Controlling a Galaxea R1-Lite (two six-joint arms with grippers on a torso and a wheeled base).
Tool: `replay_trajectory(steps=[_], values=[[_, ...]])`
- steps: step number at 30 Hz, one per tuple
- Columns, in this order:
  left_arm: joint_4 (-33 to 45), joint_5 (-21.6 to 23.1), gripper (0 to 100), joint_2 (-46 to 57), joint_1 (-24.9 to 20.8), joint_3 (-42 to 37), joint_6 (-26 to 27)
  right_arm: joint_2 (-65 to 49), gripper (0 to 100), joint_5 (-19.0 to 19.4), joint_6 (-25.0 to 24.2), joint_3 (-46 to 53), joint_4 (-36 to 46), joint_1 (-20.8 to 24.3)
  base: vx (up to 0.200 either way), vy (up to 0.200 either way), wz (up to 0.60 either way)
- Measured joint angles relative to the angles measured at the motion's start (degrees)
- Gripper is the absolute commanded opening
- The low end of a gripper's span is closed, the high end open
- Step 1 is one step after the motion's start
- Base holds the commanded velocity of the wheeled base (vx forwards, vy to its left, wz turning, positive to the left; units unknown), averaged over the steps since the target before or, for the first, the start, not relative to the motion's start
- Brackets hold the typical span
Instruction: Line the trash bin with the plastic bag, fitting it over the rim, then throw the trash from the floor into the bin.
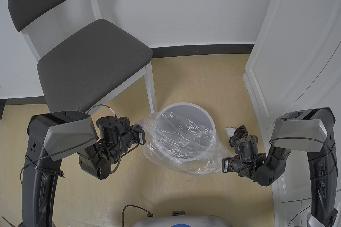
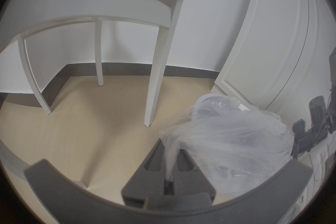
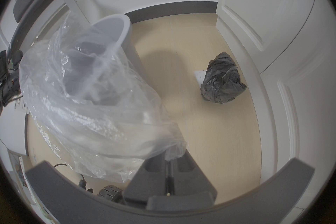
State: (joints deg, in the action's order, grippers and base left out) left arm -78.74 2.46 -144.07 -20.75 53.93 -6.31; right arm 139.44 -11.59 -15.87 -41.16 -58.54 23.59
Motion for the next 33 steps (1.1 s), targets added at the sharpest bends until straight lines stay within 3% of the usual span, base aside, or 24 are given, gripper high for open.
replay_trajectory(steps=[9,10,20,33], values=[[0.10,1.91,0,1.12,0.55,-1.37,-0.06,0.80,0,0.00,-0.05,-0.11,-0.24,0.20,0.000,0.000,0.00],[0.10,1.91,0,1.15,0.55,-1.38,-0.04,0.80,100,-0.01,-0.02,-0.10,-0.26,0.20,0.000,0.000,0.00],[0.10,1.85,0,1.18,0.28,-1.37,-0.11,-2.83,100,1.45,1.84,2.85,-0.04,0.24,0.000,0.000,0.00],[0.11,1.77,0,1.16,0.28,-1.26,-0.11,-14.49,100,10.40,15.36,14.70,-1.29,-2.67,0.000,0.000,0.00]])
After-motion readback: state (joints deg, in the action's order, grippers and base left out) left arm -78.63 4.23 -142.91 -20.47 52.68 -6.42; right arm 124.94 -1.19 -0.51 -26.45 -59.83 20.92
